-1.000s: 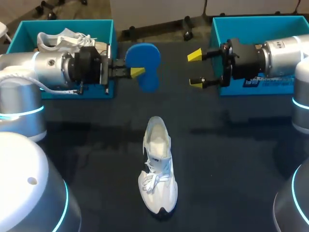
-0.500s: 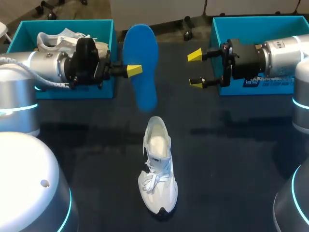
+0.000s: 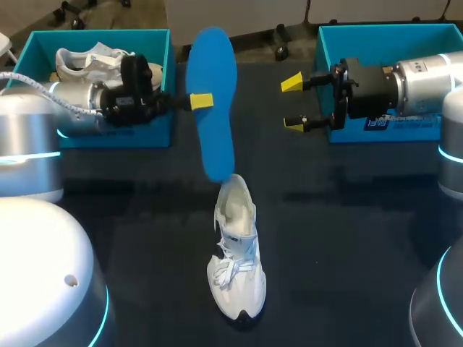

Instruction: Take the shoe out of the shoebox, open the shoe tongue, remove and reinsert the insole, then place the shoe into the shoebox

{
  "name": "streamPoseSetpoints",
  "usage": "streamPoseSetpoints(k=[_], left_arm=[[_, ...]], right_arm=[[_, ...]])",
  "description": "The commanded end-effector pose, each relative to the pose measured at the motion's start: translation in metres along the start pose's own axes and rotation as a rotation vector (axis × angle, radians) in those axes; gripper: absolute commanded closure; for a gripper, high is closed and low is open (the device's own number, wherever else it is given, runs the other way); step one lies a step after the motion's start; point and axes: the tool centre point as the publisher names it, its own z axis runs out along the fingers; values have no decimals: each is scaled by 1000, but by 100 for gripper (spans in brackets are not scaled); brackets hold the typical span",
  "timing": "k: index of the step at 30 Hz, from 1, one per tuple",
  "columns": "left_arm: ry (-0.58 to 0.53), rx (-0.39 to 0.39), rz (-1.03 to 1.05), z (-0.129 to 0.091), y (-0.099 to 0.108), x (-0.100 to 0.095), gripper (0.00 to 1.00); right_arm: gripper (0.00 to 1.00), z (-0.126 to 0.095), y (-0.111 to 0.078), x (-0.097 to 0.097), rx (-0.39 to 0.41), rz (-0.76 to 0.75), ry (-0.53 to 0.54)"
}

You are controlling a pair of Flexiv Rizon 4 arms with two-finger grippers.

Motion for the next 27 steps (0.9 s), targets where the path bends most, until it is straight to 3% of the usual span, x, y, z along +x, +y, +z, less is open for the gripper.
streamPoseSetpoints(k=[1,11,23,27], left_arm=[[-16,67,-722,4,9,-8,100],[-79,124,-886,11,18,-16,100],[-109,126,-1006,18,27,-32,100],[-114,120,-996,21,29,-35,100]], right_arm=[[0,1,0,0,0,0,0],[0,1,0,0,0,0,0],[0,1,0,0,0,0,0],[0,-1,-1,-1,14,-17,-76]])
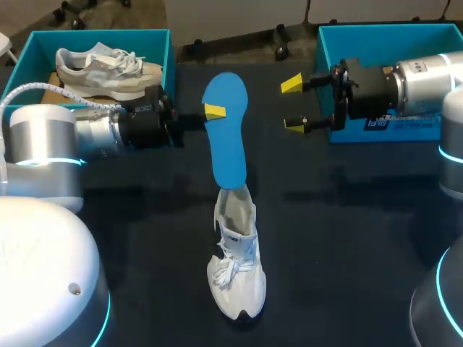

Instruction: Take the shoe out of the shoebox, open the shoe tongue, remove and reinsert the insole, then place the shoe into the shoebox

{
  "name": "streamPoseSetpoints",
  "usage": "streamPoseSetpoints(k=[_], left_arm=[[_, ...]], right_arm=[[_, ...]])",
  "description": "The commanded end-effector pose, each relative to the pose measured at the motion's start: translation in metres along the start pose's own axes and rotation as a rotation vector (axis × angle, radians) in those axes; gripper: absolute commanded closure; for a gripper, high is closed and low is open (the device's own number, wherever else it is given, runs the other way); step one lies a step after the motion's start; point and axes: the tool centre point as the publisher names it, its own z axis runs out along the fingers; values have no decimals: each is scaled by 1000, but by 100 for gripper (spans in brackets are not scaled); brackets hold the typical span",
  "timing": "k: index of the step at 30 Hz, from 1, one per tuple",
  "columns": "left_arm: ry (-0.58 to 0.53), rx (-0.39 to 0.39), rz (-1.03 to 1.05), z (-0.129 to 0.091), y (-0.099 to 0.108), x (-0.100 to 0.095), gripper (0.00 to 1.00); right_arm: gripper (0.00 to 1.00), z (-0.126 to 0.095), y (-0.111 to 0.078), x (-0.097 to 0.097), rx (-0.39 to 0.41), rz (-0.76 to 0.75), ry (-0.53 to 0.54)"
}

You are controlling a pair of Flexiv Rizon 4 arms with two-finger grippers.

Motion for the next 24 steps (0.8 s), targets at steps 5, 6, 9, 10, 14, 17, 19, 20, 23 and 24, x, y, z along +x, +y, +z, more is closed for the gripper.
streamPoseSetpoints(k=[5,6,9,10,14,17,19,20,23,24], left_arm=[[-25,19,-88,9,-2,-4,100],[-28,19,-72,10,-2,-4,100],[-29,13,-51,12,-2,-6,100],[-28,13,-49,13,-2,-6,100],[-27,14,-45,15,-4,-9,100],[-29,19,-50,17,-7,-12,100],[-34,33,-95,18,-11,-16,100],[-34,33,-95,18,-11,-16,100],[-34,33,-95,18,-11,-16,100],[-34,33,-95,18,-11,-16,100]], right_arm=[[0,-4,0,7,26,-21,-130],[0,-5,-1,8,25,-29,-148],[0,-8,-1,14,33,-44,-216],[0,-8,-1,16,39,-44,-246],[0,-10,-1,26,52,-44,-355],[0,-10,-2,33,57,-53,-446],[0,-10,-3,39,62,-58,-507],[0,-9,-3,40,63,-55,-534],[0,-7,-4,52,79,-46,-653],[0,-6,-4,55,85,-44,-687]])
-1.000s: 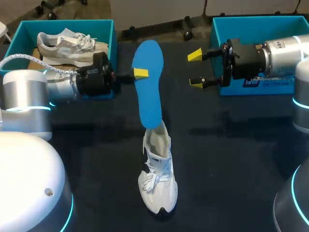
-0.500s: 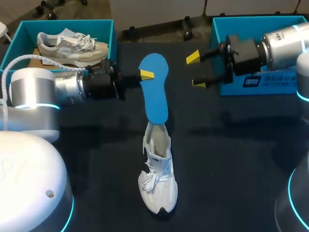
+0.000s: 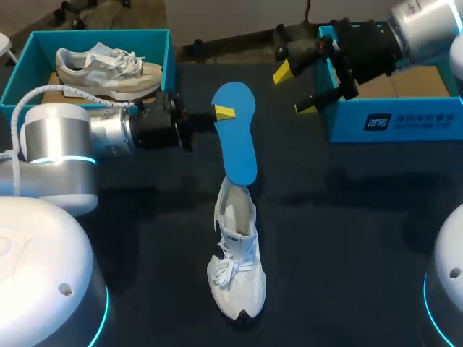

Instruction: Take the shoe out of the shoebox, open the shoe tongue, remove and reinsert the insole, then place the shoe into the shoebox

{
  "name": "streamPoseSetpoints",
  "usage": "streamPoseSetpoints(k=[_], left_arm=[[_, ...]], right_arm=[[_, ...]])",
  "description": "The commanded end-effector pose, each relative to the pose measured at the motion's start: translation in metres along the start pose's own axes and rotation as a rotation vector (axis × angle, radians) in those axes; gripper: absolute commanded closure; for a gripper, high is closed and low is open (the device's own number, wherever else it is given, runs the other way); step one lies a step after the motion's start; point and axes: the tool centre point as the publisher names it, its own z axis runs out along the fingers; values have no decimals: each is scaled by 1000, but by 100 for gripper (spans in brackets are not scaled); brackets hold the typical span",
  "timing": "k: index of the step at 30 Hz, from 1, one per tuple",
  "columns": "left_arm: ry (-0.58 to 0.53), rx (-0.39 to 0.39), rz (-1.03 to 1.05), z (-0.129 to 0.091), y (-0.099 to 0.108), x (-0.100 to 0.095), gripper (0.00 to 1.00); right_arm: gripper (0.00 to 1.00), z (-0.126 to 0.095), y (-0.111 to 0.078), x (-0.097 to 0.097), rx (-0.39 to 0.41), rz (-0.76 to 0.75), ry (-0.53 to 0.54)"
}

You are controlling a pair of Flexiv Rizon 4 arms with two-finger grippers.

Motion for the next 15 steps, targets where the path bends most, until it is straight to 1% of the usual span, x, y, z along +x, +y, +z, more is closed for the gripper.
streamPoseSetpoints(k=[1,6,10,15], left_arm=[[2,-2,1,2,-2,-2,100],[2,-2,1,2,-2,-2,100],[2,-2,1,2,-2,-2,100],[2,-2,1,2,-2,-2,100]], right_arm=[[0,-6,1,18,25,13,-315],[0,-2,3,34,48,26,-480],[0,4,4,44,66,26,-574],[0,14,3,56,66,35,-696]])
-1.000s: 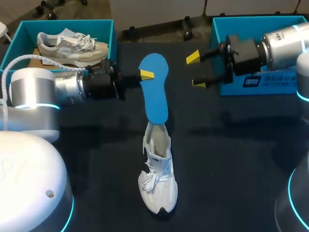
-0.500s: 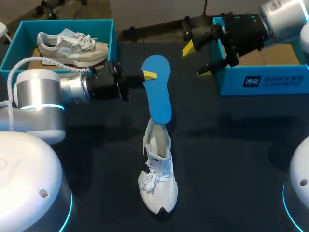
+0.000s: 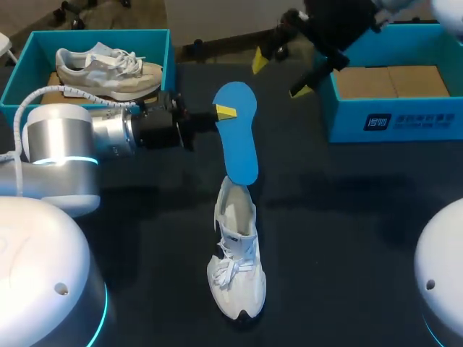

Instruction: Take the shoe out of the shoebox, open the shoe tongue, remove and reinsert the insole, then place the shoe into the shoebox

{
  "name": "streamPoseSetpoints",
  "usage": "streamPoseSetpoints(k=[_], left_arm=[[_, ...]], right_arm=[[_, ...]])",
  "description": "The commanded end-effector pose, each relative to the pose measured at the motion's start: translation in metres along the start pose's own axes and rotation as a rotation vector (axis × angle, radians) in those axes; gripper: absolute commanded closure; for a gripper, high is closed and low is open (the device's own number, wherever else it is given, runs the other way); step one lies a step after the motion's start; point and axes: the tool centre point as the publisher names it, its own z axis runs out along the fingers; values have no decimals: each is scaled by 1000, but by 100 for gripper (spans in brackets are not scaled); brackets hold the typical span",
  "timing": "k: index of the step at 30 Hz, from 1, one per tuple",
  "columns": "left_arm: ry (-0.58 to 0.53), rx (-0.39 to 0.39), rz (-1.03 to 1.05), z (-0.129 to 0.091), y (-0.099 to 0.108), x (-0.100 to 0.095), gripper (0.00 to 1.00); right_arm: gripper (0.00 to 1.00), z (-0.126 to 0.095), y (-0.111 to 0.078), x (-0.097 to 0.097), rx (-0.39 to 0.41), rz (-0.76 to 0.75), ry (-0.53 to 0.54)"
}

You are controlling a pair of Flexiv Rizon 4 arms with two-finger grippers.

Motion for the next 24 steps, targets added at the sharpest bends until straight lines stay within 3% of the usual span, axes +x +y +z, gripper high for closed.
streamPoseSetpoints(k=[1,13,24], left_arm=[[-1,-1,1,1,0,-1,100],[-1,-1,1,1,0,-1,100],[-1,-1,1,1,0,-1,100]], right_arm=[[0,7,6,16,6,5,-400],[0,37,1,35,-17,-3,-586],[0,43,-6,46,-21,15,-714]])
